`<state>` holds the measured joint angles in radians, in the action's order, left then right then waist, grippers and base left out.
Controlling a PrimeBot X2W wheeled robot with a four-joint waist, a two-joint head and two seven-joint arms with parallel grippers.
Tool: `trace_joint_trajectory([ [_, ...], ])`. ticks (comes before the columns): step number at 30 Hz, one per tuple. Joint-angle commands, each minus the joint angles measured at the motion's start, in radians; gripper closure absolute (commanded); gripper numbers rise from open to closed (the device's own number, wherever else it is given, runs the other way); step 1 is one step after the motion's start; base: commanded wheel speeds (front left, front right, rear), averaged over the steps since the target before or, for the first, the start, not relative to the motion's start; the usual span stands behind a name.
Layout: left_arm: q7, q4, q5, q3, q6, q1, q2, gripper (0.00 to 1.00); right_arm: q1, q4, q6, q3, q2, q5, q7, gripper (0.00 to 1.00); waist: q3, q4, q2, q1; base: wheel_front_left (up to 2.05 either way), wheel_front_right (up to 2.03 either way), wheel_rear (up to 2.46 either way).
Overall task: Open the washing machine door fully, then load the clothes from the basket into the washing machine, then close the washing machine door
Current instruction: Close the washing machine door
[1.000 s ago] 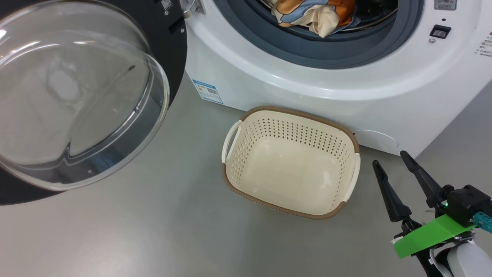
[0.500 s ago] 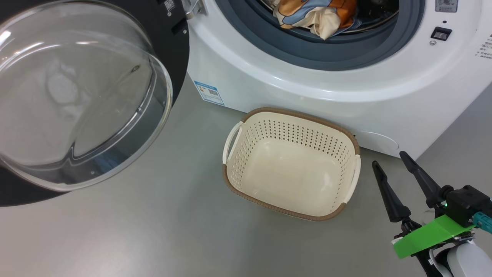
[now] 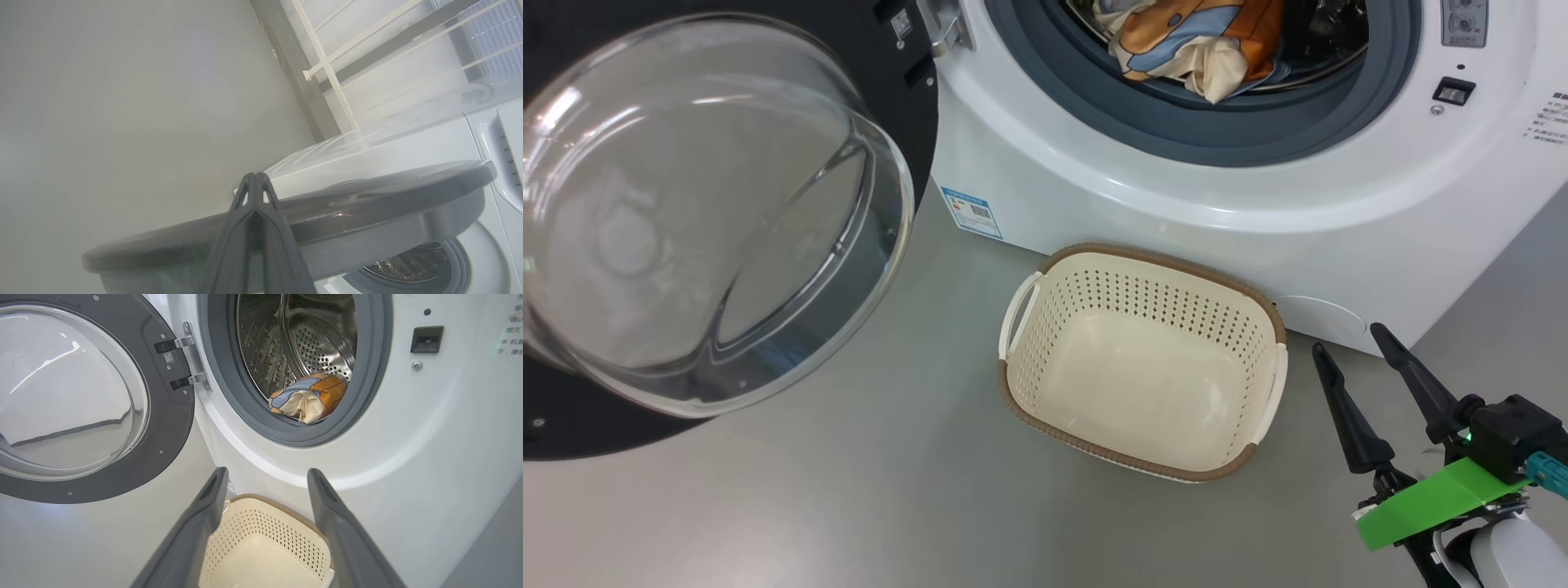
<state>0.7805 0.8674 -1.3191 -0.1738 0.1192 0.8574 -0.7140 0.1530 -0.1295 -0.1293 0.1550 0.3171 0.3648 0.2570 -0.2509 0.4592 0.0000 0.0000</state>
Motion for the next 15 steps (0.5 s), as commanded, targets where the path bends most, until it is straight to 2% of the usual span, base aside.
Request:
trace_joint_trajectory([
  [1,0.045,-0.058,-0.019,0.003,0.011,-0.028,-0.027,1.0,-0.01,0.023,-0.001,0.022,0.002,0.005,0.005,0.0,0.009,0.001,0.0,0.0,0.0,0.0,0.0],
  [15,0.176,-0.315,-0.109,0.033,0.011,-0.152,-0.03,1.0,-0.031,0.025,-0.001,0.002,-0.007,0.003,0.005,0.0,0.039,0.009,0.0,0.0,0.0,0.0,0.0],
])
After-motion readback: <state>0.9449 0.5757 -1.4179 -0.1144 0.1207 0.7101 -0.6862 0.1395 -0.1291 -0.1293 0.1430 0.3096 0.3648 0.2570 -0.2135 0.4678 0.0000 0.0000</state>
